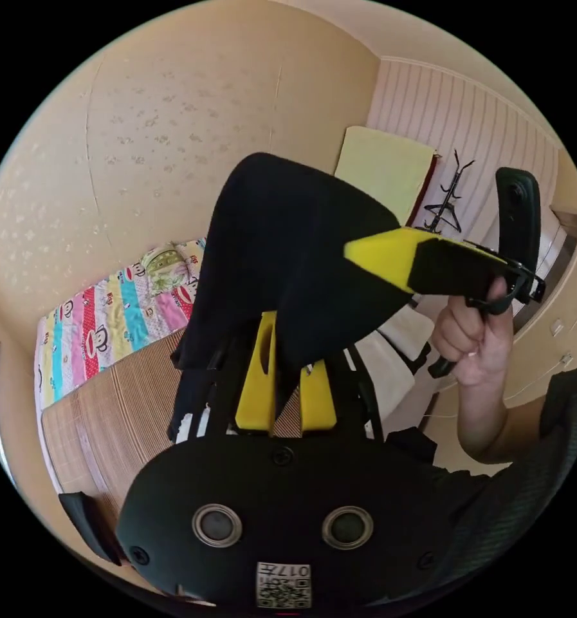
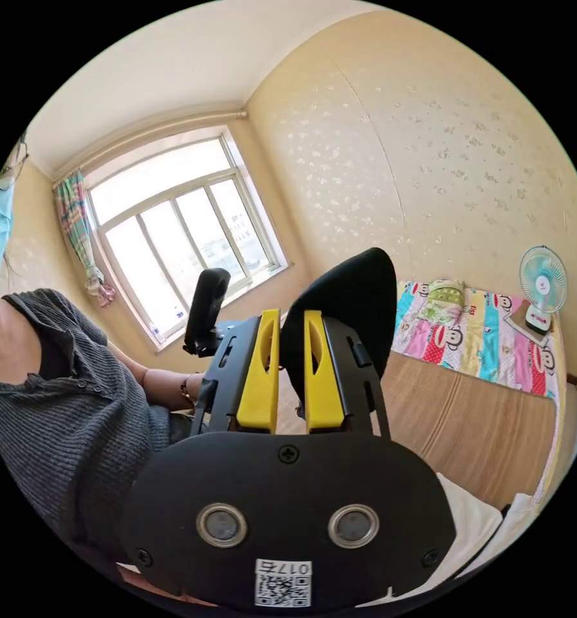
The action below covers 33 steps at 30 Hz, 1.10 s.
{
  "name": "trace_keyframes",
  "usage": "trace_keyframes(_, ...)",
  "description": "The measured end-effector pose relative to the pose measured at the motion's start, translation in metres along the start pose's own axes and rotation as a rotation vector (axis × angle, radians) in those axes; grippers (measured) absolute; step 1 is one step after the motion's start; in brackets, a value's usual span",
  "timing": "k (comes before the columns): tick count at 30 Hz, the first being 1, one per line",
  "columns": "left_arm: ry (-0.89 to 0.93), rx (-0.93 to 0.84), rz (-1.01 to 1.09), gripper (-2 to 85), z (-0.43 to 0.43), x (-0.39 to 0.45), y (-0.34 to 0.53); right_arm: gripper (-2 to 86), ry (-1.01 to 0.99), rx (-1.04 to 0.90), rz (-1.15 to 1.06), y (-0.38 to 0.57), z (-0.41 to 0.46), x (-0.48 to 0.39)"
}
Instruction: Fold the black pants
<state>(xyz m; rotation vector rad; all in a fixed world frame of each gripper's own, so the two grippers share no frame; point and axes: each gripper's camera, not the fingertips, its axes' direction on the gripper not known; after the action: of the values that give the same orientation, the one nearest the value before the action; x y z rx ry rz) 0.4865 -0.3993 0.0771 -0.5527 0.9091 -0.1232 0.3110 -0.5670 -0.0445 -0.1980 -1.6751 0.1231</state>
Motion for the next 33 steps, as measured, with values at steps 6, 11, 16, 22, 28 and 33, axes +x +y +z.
trace_keyframes(6, -0.049, 0.262, -0.105, 3.7, -0.075, -0.029, 0.011, 6.0, -0.234, -0.013, 0.452, 0.071, -0.005, 0.149)
trace_keyframes(11, 0.090, 0.405, -0.192, 3.6, -0.124, -0.053, 0.011, 14.1, -0.419, -0.153, 0.746, 0.150, 0.024, 0.244)
trace_keyframes(16, 0.400, 0.542, -0.194, 3.8, -0.155, -0.056, 0.003, 24.2, -0.714, -0.154, 1.173, 0.220, 0.044, 0.327)
trace_keyframes(22, 0.522, 0.572, -0.098, 3.8, -0.162, -0.005, -0.025, 26.3, -1.078, 0.203, 1.350, 0.233, 0.056, 0.394)
trace_keyframes(28, 0.532, 0.621, -0.054, 3.8, -0.172, 0.013, -0.032, 16.7, -1.048, 0.183, 1.377, 0.204, 0.063, 0.442)
trace_keyframes(33, 0.416, 0.647, -0.035, 3.7, -0.184, 0.019, -0.051, 24.7, -1.057, 0.159, 1.458, 0.220, 0.078, 0.467)
